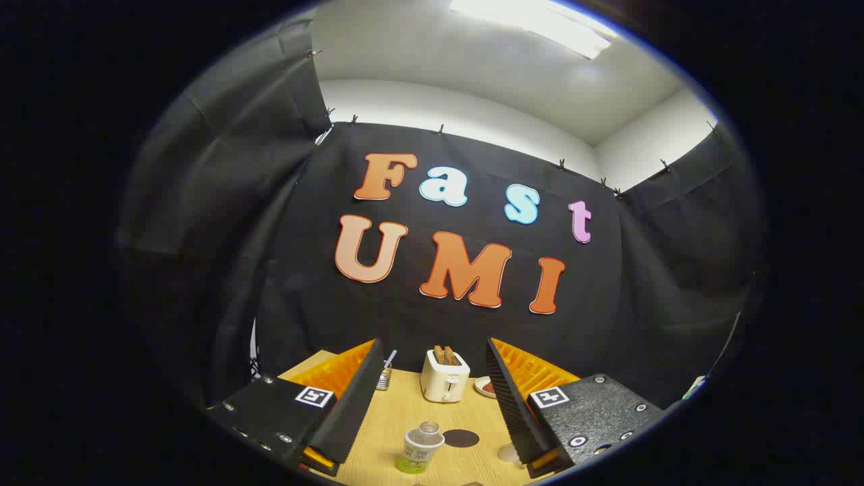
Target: Take the bottle from table, then pour the juice into the cup, finally place the bottle on the coaster
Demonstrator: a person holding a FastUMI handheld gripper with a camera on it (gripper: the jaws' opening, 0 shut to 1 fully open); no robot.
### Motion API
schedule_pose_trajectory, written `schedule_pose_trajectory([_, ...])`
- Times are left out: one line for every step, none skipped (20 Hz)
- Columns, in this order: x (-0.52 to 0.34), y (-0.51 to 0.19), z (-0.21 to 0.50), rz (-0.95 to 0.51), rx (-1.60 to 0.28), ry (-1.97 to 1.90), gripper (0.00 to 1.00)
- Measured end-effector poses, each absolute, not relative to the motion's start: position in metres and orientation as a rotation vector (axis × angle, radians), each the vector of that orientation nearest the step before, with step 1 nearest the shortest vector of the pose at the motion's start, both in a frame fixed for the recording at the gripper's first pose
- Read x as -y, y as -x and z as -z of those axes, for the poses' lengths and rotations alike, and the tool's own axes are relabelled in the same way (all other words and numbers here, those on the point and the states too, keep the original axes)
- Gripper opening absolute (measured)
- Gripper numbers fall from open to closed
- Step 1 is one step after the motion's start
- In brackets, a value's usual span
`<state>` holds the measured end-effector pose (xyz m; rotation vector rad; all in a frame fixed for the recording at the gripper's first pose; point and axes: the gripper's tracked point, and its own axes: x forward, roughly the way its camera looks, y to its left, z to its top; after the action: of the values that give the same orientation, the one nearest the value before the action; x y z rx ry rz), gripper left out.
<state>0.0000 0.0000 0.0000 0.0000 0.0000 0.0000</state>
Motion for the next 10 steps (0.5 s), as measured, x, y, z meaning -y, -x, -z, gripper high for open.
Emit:
schedule_pose_trajectory([0.002,-0.001,0.006,-0.001,-0.011,-0.010,0.90])
schedule_pose_trajectory([0.004,-0.001,0.009,-0.003,-0.018,-0.013,0.90])
schedule_pose_trajectory([0.007,-0.001,0.013,-0.002,-0.025,-0.017,0.90])
schedule_pose_trajectory([0.010,-0.003,0.016,-0.001,-0.031,-0.019,0.90])
schedule_pose_trajectory([0.012,-0.004,0.020,-0.001,-0.038,-0.023,0.90])
schedule_pose_trajectory([0.012,-0.004,0.022,-0.006,-0.042,-0.023,0.90])
schedule_pose_trajectory([0.012,-0.004,0.023,-0.013,-0.044,-0.020,0.90])
schedule_pose_trajectory([0.011,-0.004,0.023,-0.021,-0.043,-0.012,0.90])
schedule_pose_trajectory([0.010,-0.005,0.023,-0.030,-0.043,0.001,0.90])
schedule_pose_trajectory([0.010,-0.005,0.025,-0.034,-0.041,0.013,0.90])
